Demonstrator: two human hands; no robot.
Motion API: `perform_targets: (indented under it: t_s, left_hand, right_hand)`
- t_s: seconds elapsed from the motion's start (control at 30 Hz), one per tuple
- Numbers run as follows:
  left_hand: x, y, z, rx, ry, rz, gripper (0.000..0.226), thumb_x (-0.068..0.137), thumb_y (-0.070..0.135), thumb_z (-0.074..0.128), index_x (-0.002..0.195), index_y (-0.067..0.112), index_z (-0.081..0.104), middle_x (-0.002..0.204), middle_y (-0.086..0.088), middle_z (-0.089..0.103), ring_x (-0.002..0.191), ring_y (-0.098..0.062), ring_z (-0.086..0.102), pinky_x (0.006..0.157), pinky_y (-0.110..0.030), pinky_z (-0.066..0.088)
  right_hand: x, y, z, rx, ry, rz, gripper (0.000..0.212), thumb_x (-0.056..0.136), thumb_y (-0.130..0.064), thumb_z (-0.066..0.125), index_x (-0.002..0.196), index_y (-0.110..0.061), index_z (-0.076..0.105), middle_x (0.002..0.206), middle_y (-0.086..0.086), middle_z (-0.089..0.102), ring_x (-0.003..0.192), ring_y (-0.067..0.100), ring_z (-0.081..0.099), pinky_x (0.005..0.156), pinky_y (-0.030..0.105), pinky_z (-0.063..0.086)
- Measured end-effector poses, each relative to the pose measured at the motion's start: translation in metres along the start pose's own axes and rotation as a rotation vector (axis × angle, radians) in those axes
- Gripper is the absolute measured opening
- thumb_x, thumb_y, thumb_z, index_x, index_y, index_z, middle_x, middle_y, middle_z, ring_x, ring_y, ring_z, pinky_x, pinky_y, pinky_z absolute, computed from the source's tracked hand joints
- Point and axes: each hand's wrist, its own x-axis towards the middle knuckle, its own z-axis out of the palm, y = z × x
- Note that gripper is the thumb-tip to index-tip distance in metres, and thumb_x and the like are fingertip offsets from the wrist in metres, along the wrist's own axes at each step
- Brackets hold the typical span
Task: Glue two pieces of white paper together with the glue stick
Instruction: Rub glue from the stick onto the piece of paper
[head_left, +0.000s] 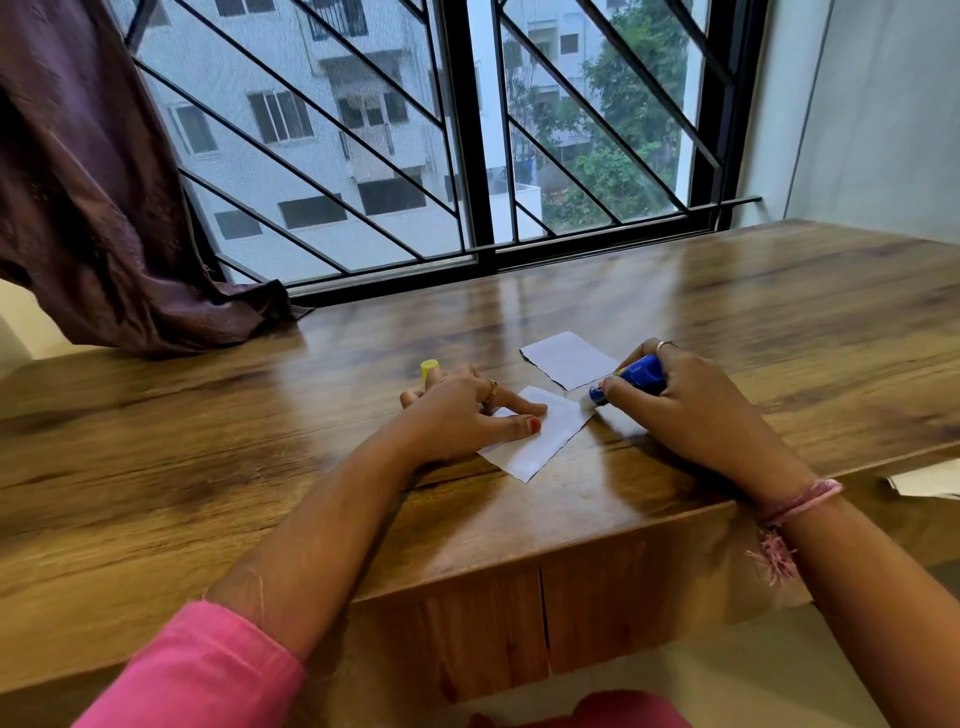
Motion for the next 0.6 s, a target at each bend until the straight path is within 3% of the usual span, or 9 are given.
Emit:
perform_targets:
  t_s: [0.1,0.2,0.33,0.47,0.6]
  left_hand:
    - [-0.001,0.001,0.0,0.002,-0.002,-0.004,0.024,0.081,0.065,0.054,0.105,0.063,0.054,0.1,0.001,0.045,0.106,-0.024,0.032,0.087,-0.04,0.031]
    - [-0.003,0.001,-0.001,-0.018,-0.001,0.006,0.019,0.081,0.063,0.056,0.099,0.066,0.051,0.1,0.001,0.046,0.107,-0.025,0.033,0.091,-0.042,0.031]
    - [-0.004,0.001,-0.001,-0.006,0.013,0.025,0.016,0.083,0.062,0.055,0.098,0.067,0.053,0.093,0.007,0.042,0.103,-0.022,0.034,0.085,-0.04,0.03]
    - [-0.004,-0.002,-0.003,-0.01,0.004,0.04,0.013,0.085,0.059,0.055,0.094,0.068,0.053,0.095,0.007,0.041,0.102,-0.022,0.033,0.075,-0.035,0.026]
    - [-0.003,-0.006,-0.003,-0.027,0.015,0.079,0.015,0.085,0.055,0.058,0.095,0.067,0.058,0.092,0.011,0.04,0.103,-0.022,0.034,0.082,-0.036,0.03]
  right_hand:
    - [-0.001,-0.001,0.0,0.016,0.027,0.008,0.02,0.08,-0.031,0.068,0.077,-0.014,0.058,0.053,-0.004,0.049,0.049,0.011,0.043,0.047,0.011,0.036]
    - [-0.001,0.003,-0.002,0.129,0.182,0.039,0.022,0.077,-0.032,0.069,0.078,-0.012,0.059,0.055,-0.001,0.049,0.048,0.01,0.043,0.046,0.014,0.035]
    - [-0.002,0.007,-0.005,0.403,0.282,0.077,0.021,0.083,-0.029,0.065,0.087,-0.01,0.058,0.059,0.004,0.053,0.049,0.017,0.047,0.047,0.032,0.04]
    - [-0.003,0.008,-0.006,0.619,0.264,0.124,0.007,0.083,-0.028,0.067,0.084,-0.023,0.062,0.064,-0.003,0.067,0.053,0.003,0.057,0.041,0.018,0.044]
    - [0.0,0.011,-0.006,0.674,0.14,0.186,0.01,0.083,-0.02,0.066,0.093,-0.018,0.063,0.073,-0.003,0.075,0.061,0.003,0.064,0.044,0.019,0.047]
